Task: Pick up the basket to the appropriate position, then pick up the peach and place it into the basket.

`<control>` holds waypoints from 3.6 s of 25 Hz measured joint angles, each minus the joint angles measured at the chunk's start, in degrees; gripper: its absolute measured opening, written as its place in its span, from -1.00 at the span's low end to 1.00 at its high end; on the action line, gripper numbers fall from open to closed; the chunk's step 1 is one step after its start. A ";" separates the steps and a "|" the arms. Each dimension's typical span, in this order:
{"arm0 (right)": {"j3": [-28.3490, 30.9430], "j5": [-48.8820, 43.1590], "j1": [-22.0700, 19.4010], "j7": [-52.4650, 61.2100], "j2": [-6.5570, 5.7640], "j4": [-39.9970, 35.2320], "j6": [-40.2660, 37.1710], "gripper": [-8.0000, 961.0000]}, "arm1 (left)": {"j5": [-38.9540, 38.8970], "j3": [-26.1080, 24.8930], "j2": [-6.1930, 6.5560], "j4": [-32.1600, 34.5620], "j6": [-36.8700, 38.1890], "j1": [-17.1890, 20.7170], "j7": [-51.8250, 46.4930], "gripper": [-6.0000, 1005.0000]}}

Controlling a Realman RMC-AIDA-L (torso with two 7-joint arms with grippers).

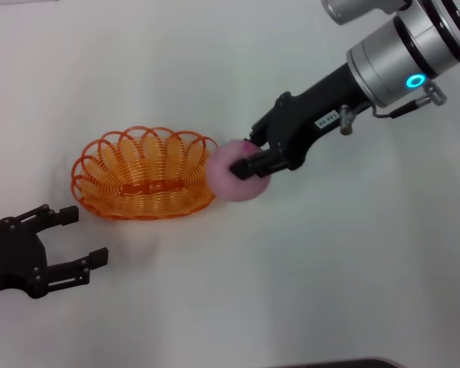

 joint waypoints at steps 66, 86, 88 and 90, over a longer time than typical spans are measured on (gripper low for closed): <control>5.28 14.74 -17.88 -28.98 -0.42 3.61 6.36 0.58 | -0.46 -1.33 0.00 -1.26 0.73 -0.06 -0.09 0.74; 11.97 19.86 -25.07 -46.57 -0.66 13.98 6.85 0.59 | 0.15 -1.14 0.00 -4.05 1.90 0.11 0.31 0.74; 11.97 19.67 -25.08 -46.65 -0.66 14.09 7.54 0.59 | 0.28 -1.27 0.00 -4.42 1.72 0.23 0.48 0.74; 11.93 19.30 -25.07 -46.70 -0.66 14.42 8.45 0.59 | 0.36 -1.31 0.00 -4.74 1.68 0.34 1.00 0.74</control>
